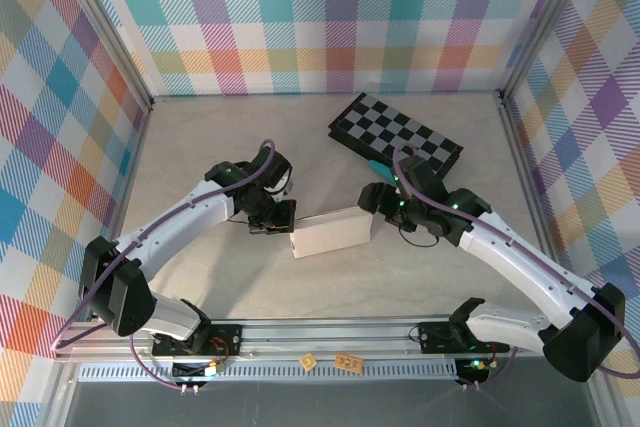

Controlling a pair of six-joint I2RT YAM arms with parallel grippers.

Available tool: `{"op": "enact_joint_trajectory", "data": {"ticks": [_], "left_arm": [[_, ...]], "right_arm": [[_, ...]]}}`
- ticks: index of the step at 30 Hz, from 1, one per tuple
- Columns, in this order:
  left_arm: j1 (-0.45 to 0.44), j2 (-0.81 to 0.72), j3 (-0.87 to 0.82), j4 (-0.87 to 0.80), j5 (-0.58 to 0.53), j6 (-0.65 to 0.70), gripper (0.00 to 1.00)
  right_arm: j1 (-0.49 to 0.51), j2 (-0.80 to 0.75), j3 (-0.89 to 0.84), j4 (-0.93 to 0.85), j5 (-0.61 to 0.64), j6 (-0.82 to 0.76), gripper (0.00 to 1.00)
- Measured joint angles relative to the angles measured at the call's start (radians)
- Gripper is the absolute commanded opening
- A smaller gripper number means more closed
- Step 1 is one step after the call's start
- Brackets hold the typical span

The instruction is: Fold the paper box

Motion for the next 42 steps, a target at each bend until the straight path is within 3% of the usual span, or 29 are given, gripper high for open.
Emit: {"op": "enact_joint_trajectory", "data": {"ticks": [9, 13, 17, 27, 38, 42], "left_arm": [[-0.006, 0.000, 0.002, 0.000, -0.011, 0.000, 0.00], [-0.010, 0.000, 0.003, 0.000, -0.016, 0.000, 0.00], [-0.013, 0.000, 0.003, 0.000, -0.018, -0.001, 0.00], [-0.014, 0.000, 0.003, 0.000, -0.018, -0.001, 0.00], [-0.019, 0.000, 0.003, 0.001, -0.019, -0.016, 0.00], [-0.024, -0.002, 0.002, 0.003, -0.023, -0.027, 0.00]], "right_arm": [[-0.117, 0.016, -0.143, 0.133, -0.190, 0.484, 0.72], [-0.127, 0.020, -0.200, 0.201, -0.232, 0.589, 0.71], [-0.128, 0.020, -0.249, 0.288, -0.260, 0.653, 0.62], [-0.133, 0.012, -0.295, 0.354, -0.280, 0.679, 0.42], [-0.134, 0.019, -0.293, 0.373, -0.252, 0.554, 0.60], [-0.134, -0.001, -0.294, 0.378, -0.241, 0.555, 0.62]]}}
